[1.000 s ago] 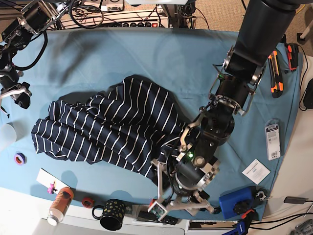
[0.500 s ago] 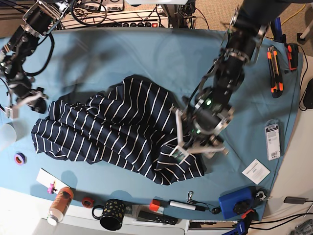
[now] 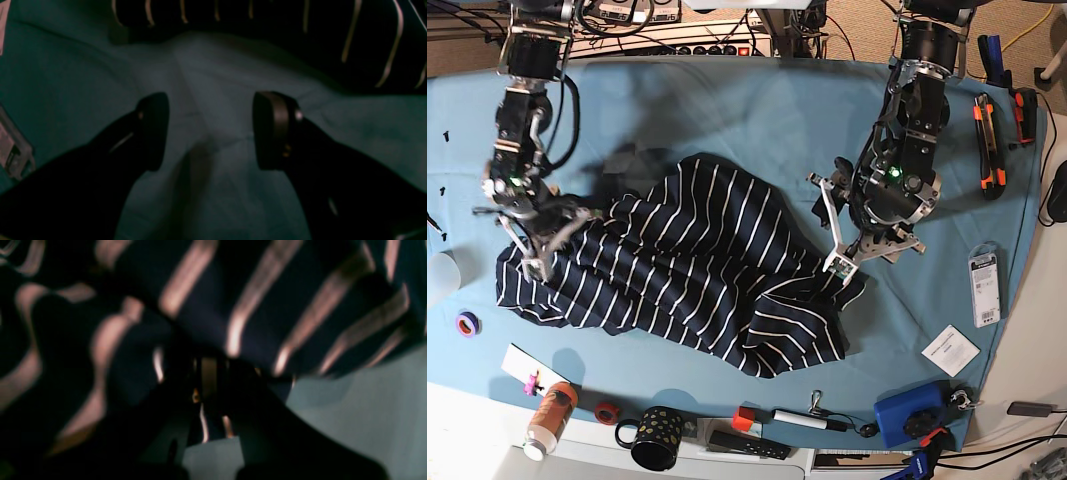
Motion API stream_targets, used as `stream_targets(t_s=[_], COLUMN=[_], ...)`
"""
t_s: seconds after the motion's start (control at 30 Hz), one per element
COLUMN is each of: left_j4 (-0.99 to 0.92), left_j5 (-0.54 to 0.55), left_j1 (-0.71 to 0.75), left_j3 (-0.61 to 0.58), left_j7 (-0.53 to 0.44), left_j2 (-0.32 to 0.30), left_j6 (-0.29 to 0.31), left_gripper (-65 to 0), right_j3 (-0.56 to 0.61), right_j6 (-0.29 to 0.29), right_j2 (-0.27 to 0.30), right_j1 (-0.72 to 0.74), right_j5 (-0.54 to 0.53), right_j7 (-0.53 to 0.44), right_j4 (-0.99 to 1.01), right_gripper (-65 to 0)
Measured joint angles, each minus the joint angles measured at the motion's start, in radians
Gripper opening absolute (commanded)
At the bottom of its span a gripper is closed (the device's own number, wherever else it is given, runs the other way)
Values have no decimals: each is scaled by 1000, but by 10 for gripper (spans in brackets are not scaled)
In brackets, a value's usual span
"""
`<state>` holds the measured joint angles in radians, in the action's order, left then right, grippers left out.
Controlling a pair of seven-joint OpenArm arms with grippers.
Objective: Layout the t-shirt on the table in an organized manner, then fold the t-shirt properly
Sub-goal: 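Release the shirt and lift both grippers to regrasp other edges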
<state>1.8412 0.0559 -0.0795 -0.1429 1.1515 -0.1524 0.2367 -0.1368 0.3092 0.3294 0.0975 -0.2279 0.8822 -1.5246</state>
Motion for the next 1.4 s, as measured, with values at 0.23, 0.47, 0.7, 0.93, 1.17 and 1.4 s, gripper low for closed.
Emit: stream_targets(t_s=[0.23, 0.47, 0.7, 0.93, 1.17, 1.4], left_j4=[0, 0, -17, -224, -336, -507], left_j5=[48, 88, -23, -29, -28, 40], left_j1=[0, 1, 0, -94, -225, -306], left_j3=[0, 0, 0, 0, 0, 0], left_j7=[0, -80, -238, -296, -301, -244], left_j2=[0, 0, 2, 2, 2, 3], left_j6=[0, 0, -23, -24, -79, -49], left_gripper=[-281, -281, -281, -281, -281, -281], right_j3=[27, 28, 28, 28, 27, 18], right_j6=[-61, -77, -19, -21, -21, -21], right_j2=[2, 3, 2, 2, 3, 3], right_j1=[237, 402, 392, 393, 393, 393], right_j5=[45, 101, 111, 119, 119, 118], right_j7=[-58, 36, 185, 207, 218, 229], right_j4=[0, -1, -1, -1, -1, -1], right_gripper=[-650, -650, -473, -474, -474, -474])
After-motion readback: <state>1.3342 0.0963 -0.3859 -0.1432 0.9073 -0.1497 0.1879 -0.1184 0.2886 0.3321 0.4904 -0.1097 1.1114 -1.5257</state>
